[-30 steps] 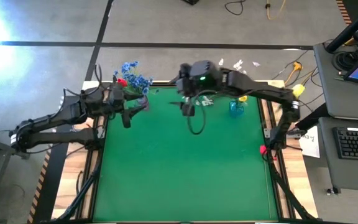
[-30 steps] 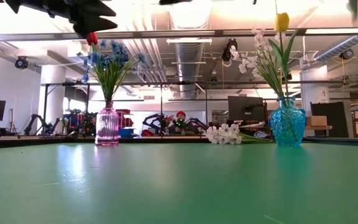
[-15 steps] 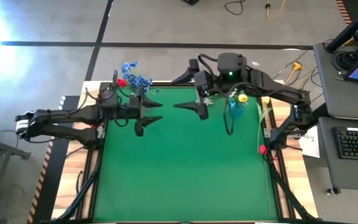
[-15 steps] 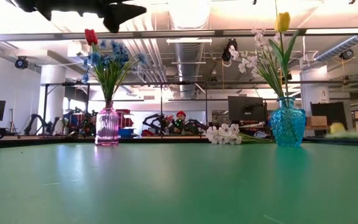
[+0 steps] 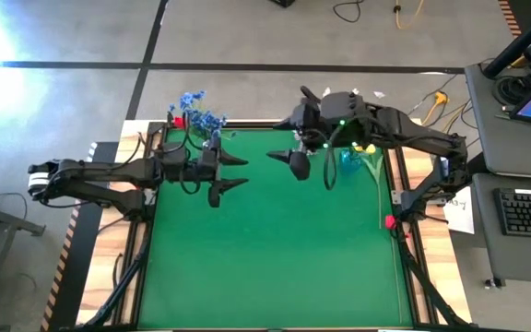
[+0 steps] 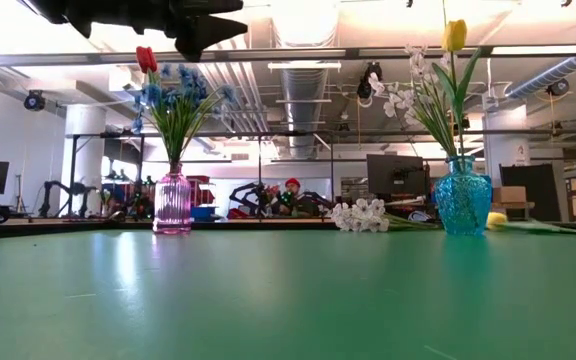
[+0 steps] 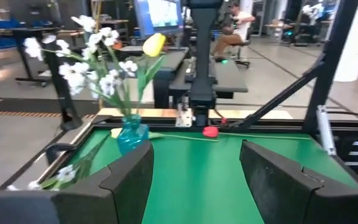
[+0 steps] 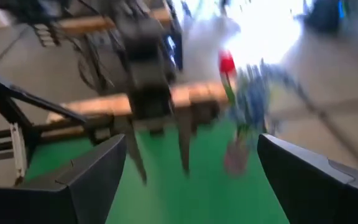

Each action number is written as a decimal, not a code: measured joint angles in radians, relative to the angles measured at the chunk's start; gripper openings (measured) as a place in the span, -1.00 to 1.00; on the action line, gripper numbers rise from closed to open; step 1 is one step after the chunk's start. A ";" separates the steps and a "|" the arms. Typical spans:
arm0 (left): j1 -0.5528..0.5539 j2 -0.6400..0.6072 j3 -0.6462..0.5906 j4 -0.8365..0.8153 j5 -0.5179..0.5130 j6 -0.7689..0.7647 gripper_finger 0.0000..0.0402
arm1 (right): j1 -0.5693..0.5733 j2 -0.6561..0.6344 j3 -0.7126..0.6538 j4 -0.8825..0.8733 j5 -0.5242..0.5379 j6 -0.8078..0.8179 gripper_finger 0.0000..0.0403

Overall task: Sort flowers into vase by color
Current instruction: Put the yellow tulip into the blue vase

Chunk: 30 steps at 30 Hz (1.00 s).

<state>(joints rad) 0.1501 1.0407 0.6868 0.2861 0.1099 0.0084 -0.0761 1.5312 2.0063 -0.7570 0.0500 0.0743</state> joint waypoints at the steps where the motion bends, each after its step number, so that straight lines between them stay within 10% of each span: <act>1: 0.000 -0.005 0.000 -0.008 -0.016 0.005 0.14 | 0.001 -0.005 0.000 -0.044 0.004 0.049 0.76; 15: 0.002 -0.072 0.002 -0.026 -0.077 0.069 0.14 | 0.110 -0.038 -0.043 -0.768 0.004 0.663 0.76; 30: 0.002 -0.117 0.006 -0.028 -0.057 0.136 0.14 | 0.270 -0.189 -0.556 -0.806 0.013 1.194 0.68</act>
<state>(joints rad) 0.1525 0.9237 0.6933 0.2581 0.0524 0.1447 0.1943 1.3419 1.4507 -1.5633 0.0626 1.2682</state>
